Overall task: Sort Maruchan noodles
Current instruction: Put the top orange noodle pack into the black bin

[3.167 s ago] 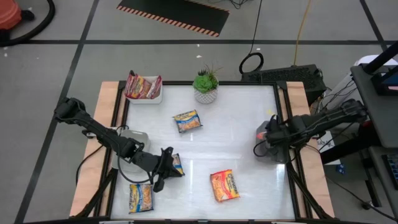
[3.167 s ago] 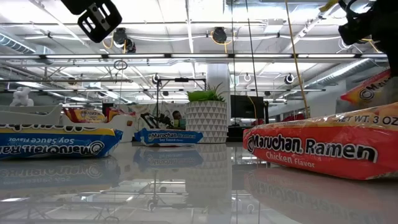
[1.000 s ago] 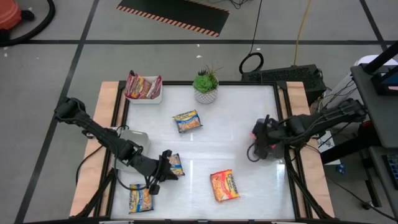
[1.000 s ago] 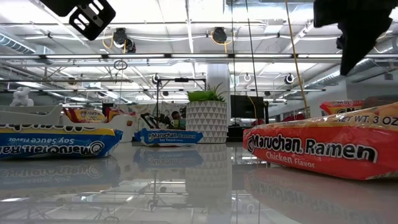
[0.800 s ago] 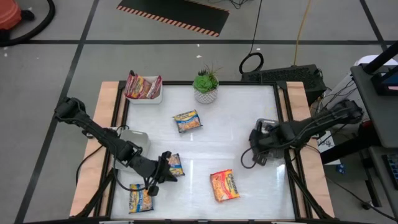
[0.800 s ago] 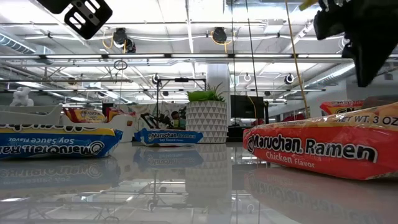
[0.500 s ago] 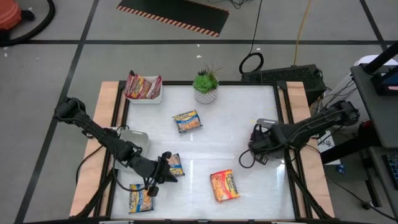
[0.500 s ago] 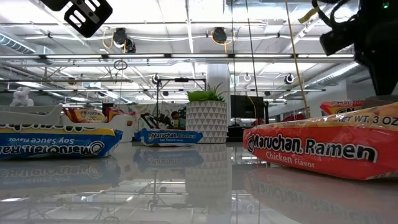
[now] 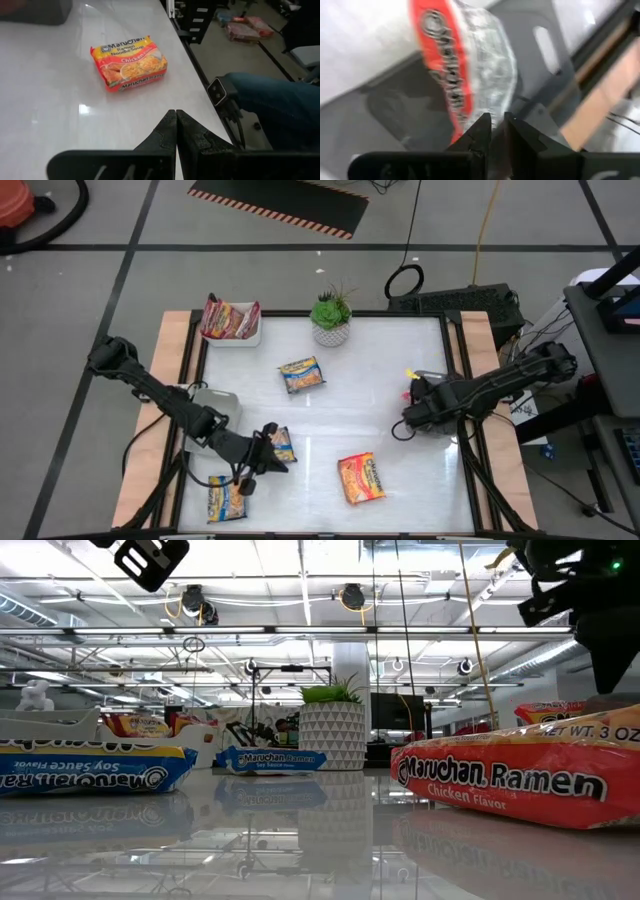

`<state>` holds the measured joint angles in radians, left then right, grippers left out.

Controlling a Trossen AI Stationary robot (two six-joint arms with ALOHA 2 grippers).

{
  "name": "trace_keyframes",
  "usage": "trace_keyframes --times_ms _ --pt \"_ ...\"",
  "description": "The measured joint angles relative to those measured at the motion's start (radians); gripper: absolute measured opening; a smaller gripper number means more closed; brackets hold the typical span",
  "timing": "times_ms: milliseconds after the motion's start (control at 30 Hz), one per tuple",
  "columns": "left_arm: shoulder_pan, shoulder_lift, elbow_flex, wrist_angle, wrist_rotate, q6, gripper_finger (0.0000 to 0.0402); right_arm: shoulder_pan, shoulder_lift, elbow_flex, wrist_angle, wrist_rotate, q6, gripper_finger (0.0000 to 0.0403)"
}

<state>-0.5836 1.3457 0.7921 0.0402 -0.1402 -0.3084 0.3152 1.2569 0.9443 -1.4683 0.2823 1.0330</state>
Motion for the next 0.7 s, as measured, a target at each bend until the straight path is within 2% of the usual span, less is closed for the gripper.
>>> trace_keyframes --times_ms 133,433,700 --pt "0.001 0.000 0.000 -0.006 0.000 0.000 0.0003 0.004 -0.049 0.000 0.088 -0.049 -0.034 0.0045" --pt "0.001 0.000 0.000 -0.013 0.000 0.011 0.0003 0.002 -0.129 -0.014 0.257 -0.056 -0.128 0.0042" --pt "0.001 0.000 0.000 -0.013 0.000 -0.011 0.0003 -0.008 -0.130 -0.195 0.364 -0.194 -0.121 0.0004"
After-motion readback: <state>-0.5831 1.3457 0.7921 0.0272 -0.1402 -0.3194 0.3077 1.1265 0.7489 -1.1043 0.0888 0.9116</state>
